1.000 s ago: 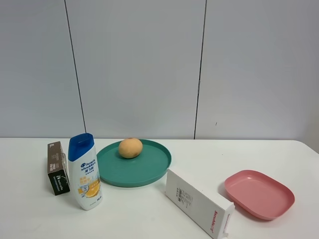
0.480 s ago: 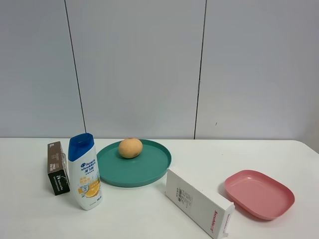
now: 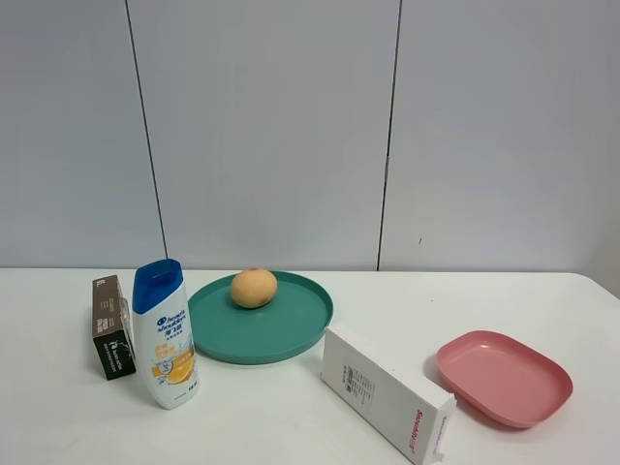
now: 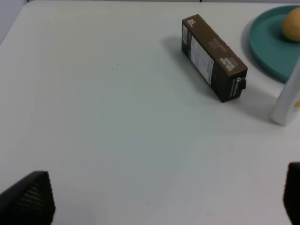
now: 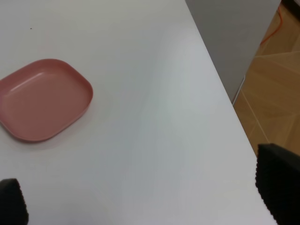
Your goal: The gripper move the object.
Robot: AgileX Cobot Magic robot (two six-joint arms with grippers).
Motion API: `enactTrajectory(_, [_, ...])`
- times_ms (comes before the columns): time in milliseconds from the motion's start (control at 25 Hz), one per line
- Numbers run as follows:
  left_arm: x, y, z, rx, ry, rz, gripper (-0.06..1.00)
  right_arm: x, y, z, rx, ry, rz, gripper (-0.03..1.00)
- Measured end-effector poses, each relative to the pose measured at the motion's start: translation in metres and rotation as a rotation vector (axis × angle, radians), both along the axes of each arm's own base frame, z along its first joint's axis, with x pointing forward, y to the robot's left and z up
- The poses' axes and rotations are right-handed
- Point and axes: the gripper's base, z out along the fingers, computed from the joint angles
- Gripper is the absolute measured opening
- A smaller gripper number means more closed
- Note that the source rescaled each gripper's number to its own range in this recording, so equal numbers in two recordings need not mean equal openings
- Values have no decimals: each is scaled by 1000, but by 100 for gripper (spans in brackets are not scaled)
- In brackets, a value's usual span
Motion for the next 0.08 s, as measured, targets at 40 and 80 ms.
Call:
enactTrajectory(40, [0,0,0,0,0,0,100,0,0,0,0,0,0,100])
enactTrajectory(80, [0,0,0,0,0,0,100,0,0,0,0,0,0,100])
